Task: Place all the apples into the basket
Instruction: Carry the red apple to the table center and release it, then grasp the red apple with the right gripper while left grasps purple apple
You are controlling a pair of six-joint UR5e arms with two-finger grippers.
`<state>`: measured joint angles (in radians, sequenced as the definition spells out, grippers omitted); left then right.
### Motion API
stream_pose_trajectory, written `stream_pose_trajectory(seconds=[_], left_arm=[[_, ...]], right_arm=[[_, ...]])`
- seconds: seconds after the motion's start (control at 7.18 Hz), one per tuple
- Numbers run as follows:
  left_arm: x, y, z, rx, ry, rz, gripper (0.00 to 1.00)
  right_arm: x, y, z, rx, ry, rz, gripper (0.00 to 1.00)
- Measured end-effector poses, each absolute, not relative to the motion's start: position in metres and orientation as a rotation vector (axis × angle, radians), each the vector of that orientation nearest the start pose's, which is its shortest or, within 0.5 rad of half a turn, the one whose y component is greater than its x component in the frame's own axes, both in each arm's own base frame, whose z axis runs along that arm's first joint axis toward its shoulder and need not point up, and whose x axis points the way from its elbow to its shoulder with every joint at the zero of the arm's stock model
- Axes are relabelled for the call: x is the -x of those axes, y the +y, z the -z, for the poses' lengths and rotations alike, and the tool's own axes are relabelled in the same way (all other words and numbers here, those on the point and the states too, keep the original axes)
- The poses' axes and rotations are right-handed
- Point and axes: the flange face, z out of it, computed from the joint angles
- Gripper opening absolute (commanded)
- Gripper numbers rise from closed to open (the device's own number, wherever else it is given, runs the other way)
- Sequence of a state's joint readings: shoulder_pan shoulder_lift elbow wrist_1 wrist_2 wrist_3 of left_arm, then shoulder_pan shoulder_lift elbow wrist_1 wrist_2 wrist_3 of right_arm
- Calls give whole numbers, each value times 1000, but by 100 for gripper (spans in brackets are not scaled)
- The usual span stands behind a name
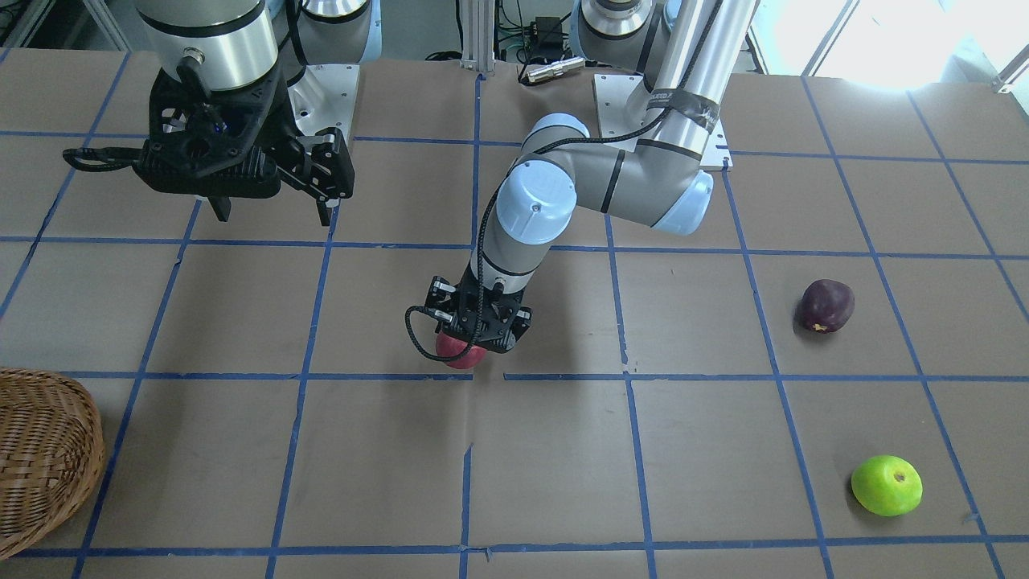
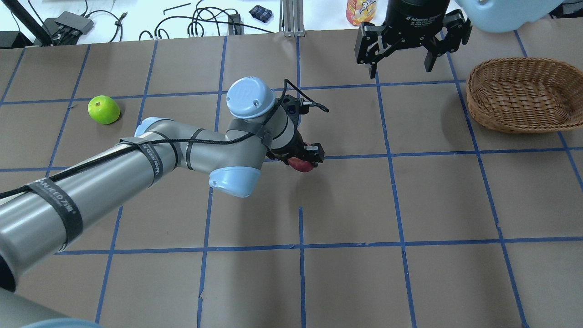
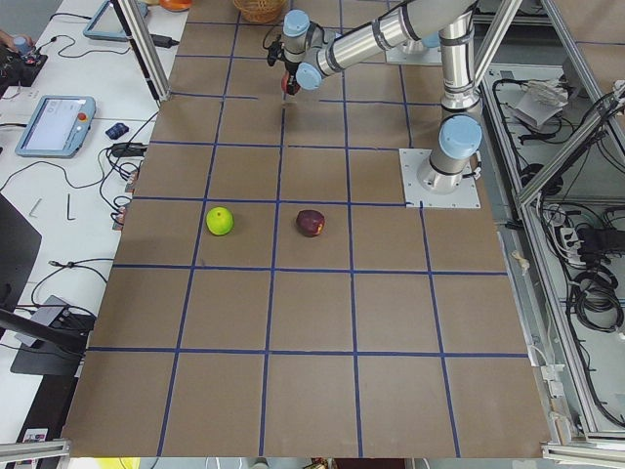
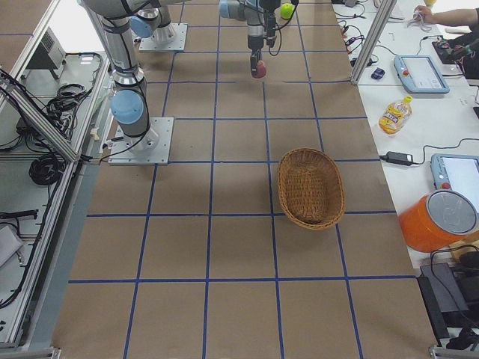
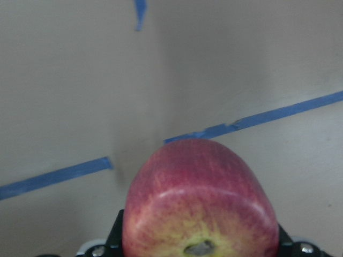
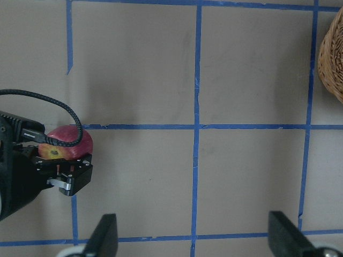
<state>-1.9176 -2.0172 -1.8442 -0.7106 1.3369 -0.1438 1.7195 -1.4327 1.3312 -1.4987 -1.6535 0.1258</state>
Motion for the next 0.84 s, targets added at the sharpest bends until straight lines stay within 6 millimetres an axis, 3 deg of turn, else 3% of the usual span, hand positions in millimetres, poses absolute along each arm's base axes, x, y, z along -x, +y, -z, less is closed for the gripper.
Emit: stream_pose_trajectory(seconds=[0.14,0.28,0.42,0.56,0.7,0.84], left_arm=[[356,-502,-189,-338,3383,117,100],[359,-509,-192,-298,3395,151,100],[350,-528,-218,-245,3405,209,100],[322,-552,-250,-158,3399,205,100],[270,-573,-272,-91,3384,179,100],[203,-583,-283,-107,3340,150,100]], right_arm=[[-205,-527,-527,35,3219,66,100],[-205,-527,-527,36,3219,66,100],[-205,-527,-527,37,3219,66,100],[-205,-527,-526,37,3219,64,100],[-206,-529,-525,32,3218,65,100],[-214,-538,-517,33,3207,84,100]])
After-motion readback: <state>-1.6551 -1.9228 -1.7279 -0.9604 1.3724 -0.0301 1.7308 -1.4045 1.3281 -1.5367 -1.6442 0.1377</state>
